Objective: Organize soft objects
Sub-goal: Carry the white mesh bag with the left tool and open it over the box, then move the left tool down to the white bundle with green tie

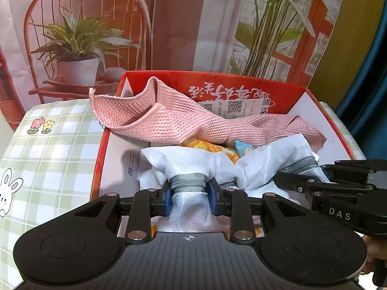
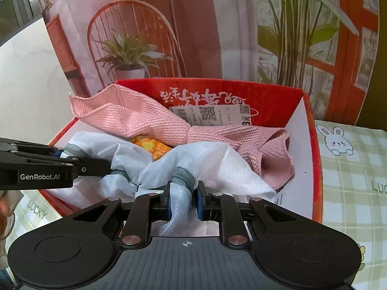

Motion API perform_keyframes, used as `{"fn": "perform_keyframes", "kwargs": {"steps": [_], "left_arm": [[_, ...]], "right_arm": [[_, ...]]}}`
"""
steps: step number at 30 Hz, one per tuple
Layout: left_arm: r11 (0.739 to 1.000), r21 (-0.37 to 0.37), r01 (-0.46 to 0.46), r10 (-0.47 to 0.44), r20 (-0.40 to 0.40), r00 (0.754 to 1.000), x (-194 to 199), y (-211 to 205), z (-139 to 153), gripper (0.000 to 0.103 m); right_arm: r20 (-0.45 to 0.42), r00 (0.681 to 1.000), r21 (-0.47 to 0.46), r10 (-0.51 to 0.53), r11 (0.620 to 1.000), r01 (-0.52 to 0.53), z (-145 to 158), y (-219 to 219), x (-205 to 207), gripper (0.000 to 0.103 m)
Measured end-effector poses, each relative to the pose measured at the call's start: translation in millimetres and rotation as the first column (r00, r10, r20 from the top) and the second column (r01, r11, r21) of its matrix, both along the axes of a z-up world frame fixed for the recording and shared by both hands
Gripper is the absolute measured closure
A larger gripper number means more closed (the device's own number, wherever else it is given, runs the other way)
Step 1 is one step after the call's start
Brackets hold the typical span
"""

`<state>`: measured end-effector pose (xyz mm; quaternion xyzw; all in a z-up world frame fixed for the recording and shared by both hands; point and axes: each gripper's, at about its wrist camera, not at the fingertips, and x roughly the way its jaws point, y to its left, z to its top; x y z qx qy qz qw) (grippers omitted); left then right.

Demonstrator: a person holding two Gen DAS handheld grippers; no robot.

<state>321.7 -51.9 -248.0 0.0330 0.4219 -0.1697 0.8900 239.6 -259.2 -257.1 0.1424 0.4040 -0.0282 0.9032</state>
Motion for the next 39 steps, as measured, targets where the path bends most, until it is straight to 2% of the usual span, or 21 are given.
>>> {"fn": "perform_keyframes", "kwargs": {"steps": [3,6,7,9,12,14,15,18,23,26,28,30,34,39], "left_arm": [[1.0,0.008,0.002,-0.002,0.009,1.0,-3,-2,3,0.069],[1.0,0.007,0.013,-0.013,0.028,1.0,-7,0,12,0.057],[1.0,-0.002,0.019,-0.019,0.035,0.999,-9,3,17,0.054],[1.0,-0.015,0.018,-0.017,0.059,0.998,-16,9,27,0.04],[0.999,-0.032,0.017,-0.014,0.114,0.993,-29,17,43,0.035],[0.999,-0.046,0.024,-0.017,0.138,0.99,-39,22,53,0.032],[0.998,-0.056,0.024,-0.016,0.151,0.988,-45,25,57,0.027],[0.995,-0.091,0.039,-0.02,0.202,0.979,-69,32,69,0.017],[0.996,-0.068,0.059,-0.039,0.265,0.964,-112,36,75,0.007],[0.997,-0.049,0.06,-0.044,0.277,0.96,-139,42,68,0.003],[0.998,-0.039,0.054,-0.041,0.277,0.96,-156,47,59,0.003],[0.998,-0.04,0.04,-0.028,0.265,0.964,-167,54,48,0.003],[0.996,-0.091,0.02,-0.004,0.174,0.985,-184,71,22,0.003],[0.999,-0.043,-0.012,0.019,0.162,0.987,-205,80,-4,0.004]], "right_arm": [[-0.004,1.0,0.002,-0.002,1.0,0.002,0,1,-1,0.086],[-0.005,1.0,-0.013,-0.004,1.0,0.004,4,1,-4,0.083],[-0.002,1.0,-0.026,-0.005,1.0,0.004,7,2,-5,0.076],[0.012,1.0,-0.047,-0.012,0.999,0.012,15,2,-11,0.066],[0.04,0.999,-0.086,-0.034,0.996,0.037,29,2,-22,0.044],[0.071,0.996,-0.125,-0.051,0.99,0.06,39,2,-33,0.038],[0.089,0.994,-0.135,-0.06,0.988,0.072,43,3,-40,0.033],[0.143,0.986,-0.122,-0.086,0.987,0.104,54,1,-59,0.018],[0.248,0.964,-0.091,-0.101,0.988,0.127,69,13,-101,0.001],[0.285,0.951,-0.063,-0.117,0.988,0.14,69,23,-127,0.001],[0.296,0.945,-0.089,-0.14,0.981,0.173,66,34,-143,0.001],[0.295,0.948,-0.091,-0.118,0.984,0.151,59,44,-157,0.001],[0.261,0.961,-0.051,-0.09,0.993,0.107,38,59,-181,0.001],[0.199,0.979,-0.1,-0.054,0.992,0.075,13,82,-206,0.0]]}}
